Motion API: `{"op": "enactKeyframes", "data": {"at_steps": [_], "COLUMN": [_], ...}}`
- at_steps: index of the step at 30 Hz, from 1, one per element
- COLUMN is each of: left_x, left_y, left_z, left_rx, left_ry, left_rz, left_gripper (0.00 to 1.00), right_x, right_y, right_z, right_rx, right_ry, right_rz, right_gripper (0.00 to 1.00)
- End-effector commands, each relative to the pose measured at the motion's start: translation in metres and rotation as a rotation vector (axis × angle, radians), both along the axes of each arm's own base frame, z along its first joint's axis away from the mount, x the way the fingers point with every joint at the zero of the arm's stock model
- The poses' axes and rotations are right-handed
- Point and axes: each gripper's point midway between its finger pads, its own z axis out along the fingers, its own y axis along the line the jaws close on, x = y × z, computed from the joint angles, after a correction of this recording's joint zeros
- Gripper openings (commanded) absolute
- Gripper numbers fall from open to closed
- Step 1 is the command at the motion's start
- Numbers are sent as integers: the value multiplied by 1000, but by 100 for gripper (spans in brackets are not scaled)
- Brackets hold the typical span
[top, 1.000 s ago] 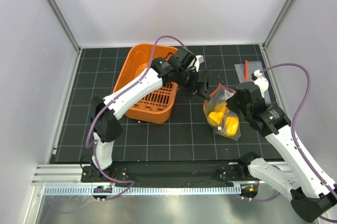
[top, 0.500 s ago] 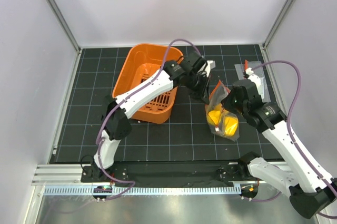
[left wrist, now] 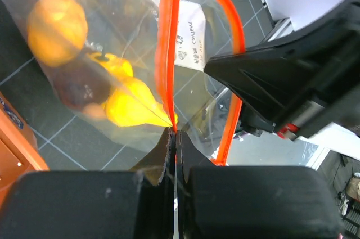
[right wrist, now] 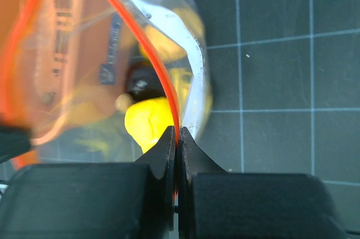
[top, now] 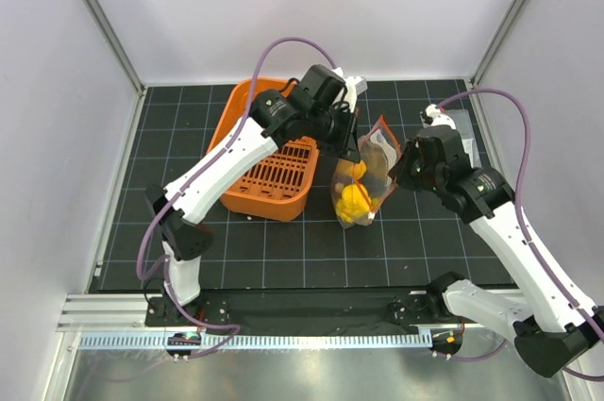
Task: Place the food in the zip-top bag and seal the zipper
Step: Adjust the zipper food storage bag at the center of the board.
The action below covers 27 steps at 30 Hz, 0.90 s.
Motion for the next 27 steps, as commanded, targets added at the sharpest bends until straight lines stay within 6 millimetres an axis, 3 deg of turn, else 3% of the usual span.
{"op": "enactKeyframes", "data": {"at_steps": [1, 3, 4, 5, 6, 8, 10, 11, 13, 14, 16, 23, 24, 25, 27], "left_x": [-4, -2, -2, 1, 0, 4, 9, 5, 6, -2, -2, 7, 7, 9, 10], "left_y": [1, 0, 0, -4, -5, -4, -2, -1, -8, -7, -11, -18, -20, -21, -22], "left_z": [3, 0, -5, 18, 28, 44, 44, 26, 10, -11, -31, -32, -33, -30, -29], "left_rx": [-8, -5, 16, -32, -51, -80, -91, -63, -68, -44, -42, -59, -59, -69, -69], "left_ry": [8, 16, 42, 6, -3, -23, -21, 19, 41, 94, 116, 94, 98, 92, 89], "left_rz": [-6, -3, 3, 5, 10, 31, 41, 32, 11, -6, -9, 1, -1, -1, -2], "left_gripper": [0, 0, 0, 0, 0, 0, 0, 0, 0, 0, 0, 0, 0, 0, 0], "right_x": [-8, -10, -12, -11, -10, -4, -2, -2, -4, -5, -8, -16, -17, -18, -18], "right_y": [-11, -8, -3, 0, 2, 4, 5, 7, 10, 12, 17, 47, 49, 54, 56], "right_z": [-16, -31, -29, -28, -23, -12, -12, -15, -25, -28, -27, -14, -13, -11, -8], "right_rx": [-50, -58, -43, -39, -31, -17, -30, -34, -53, -50, -25, 113, 126, 147, 159], "right_ry": [62, 129, 144, 147, 131, 78, 71, 86, 139, 156, 151, 95, 94, 89, 73], "right_rz": [-35, -29, -9, 1, 17, 21, 39, 58, 83, 92, 118, 264, 275, 298, 305], "right_gripper": [1, 1, 1, 1, 1, 1, 1, 1, 1, 1, 5, 39, 45, 59, 69]}}
